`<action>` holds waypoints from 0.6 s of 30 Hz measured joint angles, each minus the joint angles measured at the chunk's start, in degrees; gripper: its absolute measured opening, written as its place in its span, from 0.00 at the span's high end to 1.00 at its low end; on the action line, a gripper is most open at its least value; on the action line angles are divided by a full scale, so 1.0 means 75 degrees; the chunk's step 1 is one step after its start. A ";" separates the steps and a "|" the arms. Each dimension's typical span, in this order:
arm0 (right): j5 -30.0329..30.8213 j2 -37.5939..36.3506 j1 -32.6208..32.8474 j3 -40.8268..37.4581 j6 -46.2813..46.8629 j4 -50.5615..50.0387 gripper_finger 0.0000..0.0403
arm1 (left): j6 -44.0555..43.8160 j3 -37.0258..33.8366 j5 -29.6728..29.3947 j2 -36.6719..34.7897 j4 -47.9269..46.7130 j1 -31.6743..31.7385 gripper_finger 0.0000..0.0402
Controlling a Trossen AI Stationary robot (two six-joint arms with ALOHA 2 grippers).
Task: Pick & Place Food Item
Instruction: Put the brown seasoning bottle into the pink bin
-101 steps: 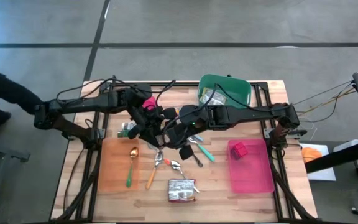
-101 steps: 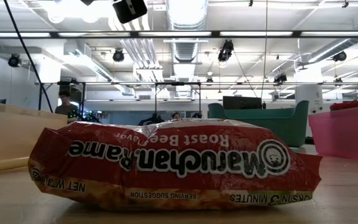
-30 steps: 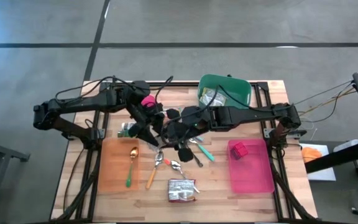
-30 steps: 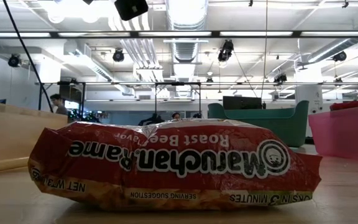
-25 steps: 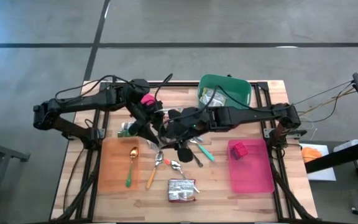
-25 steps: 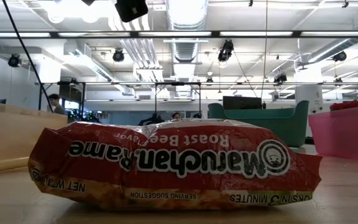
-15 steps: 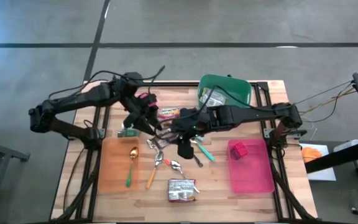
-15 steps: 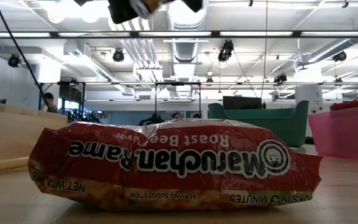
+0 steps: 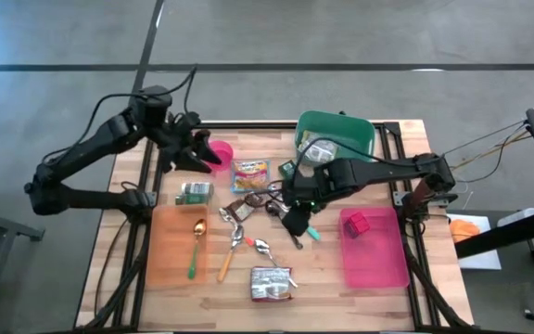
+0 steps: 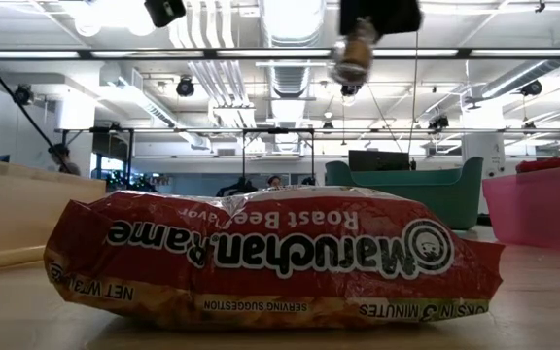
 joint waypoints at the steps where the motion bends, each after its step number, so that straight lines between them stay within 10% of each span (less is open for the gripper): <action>1: 0.0023 -0.0053 0.0061 0.0001 0.0094 -0.0140 0.59 | 0.0002 0.0000 -0.0001 -0.0034 0.0000 0.0052 0.30; 18: 0.0605 -0.2774 0.1540 -0.2551 0.3915 -0.1699 0.59 | 0.0023 0.0000 -0.0003 -0.0074 0.0032 0.0151 0.30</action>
